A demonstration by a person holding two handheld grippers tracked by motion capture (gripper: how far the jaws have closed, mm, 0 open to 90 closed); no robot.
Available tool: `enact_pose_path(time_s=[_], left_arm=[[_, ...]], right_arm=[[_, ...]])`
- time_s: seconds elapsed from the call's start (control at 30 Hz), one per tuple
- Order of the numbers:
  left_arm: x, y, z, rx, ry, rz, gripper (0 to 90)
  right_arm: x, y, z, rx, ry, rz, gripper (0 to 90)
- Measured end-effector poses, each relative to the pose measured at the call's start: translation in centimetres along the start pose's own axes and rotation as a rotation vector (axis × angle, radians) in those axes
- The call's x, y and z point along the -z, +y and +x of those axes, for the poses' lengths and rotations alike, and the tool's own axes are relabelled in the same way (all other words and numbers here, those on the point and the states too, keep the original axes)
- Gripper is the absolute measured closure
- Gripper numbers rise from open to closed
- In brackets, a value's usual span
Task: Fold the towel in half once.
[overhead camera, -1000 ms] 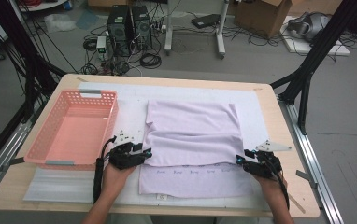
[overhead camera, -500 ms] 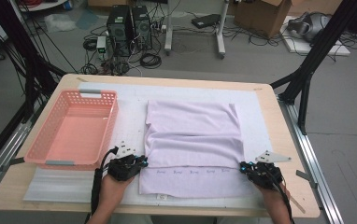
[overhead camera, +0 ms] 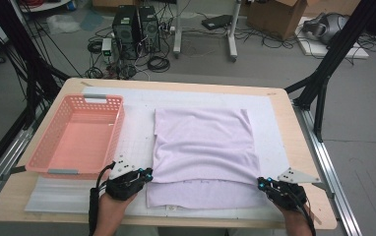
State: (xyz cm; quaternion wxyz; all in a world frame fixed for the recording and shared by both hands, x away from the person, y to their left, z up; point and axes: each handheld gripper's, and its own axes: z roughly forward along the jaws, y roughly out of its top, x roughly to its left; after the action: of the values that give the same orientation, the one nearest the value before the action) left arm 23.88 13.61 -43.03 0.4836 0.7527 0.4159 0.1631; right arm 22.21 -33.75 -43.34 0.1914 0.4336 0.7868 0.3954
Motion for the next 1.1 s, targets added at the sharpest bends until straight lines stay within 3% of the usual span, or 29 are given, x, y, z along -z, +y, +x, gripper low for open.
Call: enact_pose_path(time_s=[0.13,0.17,0.23,0.3,0.53,0.6,0.67,0.83,0.9,1.0,1.1], left_arm=[[0.4,-0.1,0.2,0.023,0.003,0.003,87.4],[0.4,-0.2,0.3,0.035,0.006,0.009,85.0],[0.2,-0.4,0.4,0.071,0.013,0.011,70.7],[-0.2,-0.6,0.2,0.068,0.005,0.021,68.2],[-1.2,-1.1,-0.8,0.02,0.031,0.056,69.9],[-1.6,-1.2,-1.0,-0.008,0.043,0.071,76.9],[-1.6,-1.3,-1.3,-0.045,0.063,0.062,85.7],[-1.0,-1.1,-1.7,-0.058,0.045,0.022,86.8],[-0.8,-1.1,-1.7,-0.042,0.024,0.022,87.3],[-0.2,-1.1,-1.6,0.024,-0.006,0.03,87.6],[0.6,-1.3,-1.5,0.061,-0.026,0.017,87.7]], right_arm=[[0.2,0.1,0.1,-0.001,0.0,0.001,86.0],[0.1,0.1,0.1,0.005,0.0,-0.002,86.0],[-0.1,0.1,0.3,0.002,0.001,0.008,85.9],[-0.3,0.0,0.3,0.0,-0.002,0.006,85.8],[-0.3,-0.1,0.4,-0.012,0.0,-0.004,85.5],[-0.4,-0.1,0.3,-0.006,-0.003,-0.003,85.5],[-0.5,-0.1,0.3,-0.008,-0.004,-0.003,85.4],[-0.4,-0.3,0.2,-0.021,-0.003,-0.012,85.3],[-0.3,-0.4,0.2,-0.026,-0.001,-0.016,85.3],[-0.1,-0.5,0.3,-0.024,0.007,-0.015,85.5],[0.4,-0.6,0.4,-0.018,0.015,-0.018,85.8]])
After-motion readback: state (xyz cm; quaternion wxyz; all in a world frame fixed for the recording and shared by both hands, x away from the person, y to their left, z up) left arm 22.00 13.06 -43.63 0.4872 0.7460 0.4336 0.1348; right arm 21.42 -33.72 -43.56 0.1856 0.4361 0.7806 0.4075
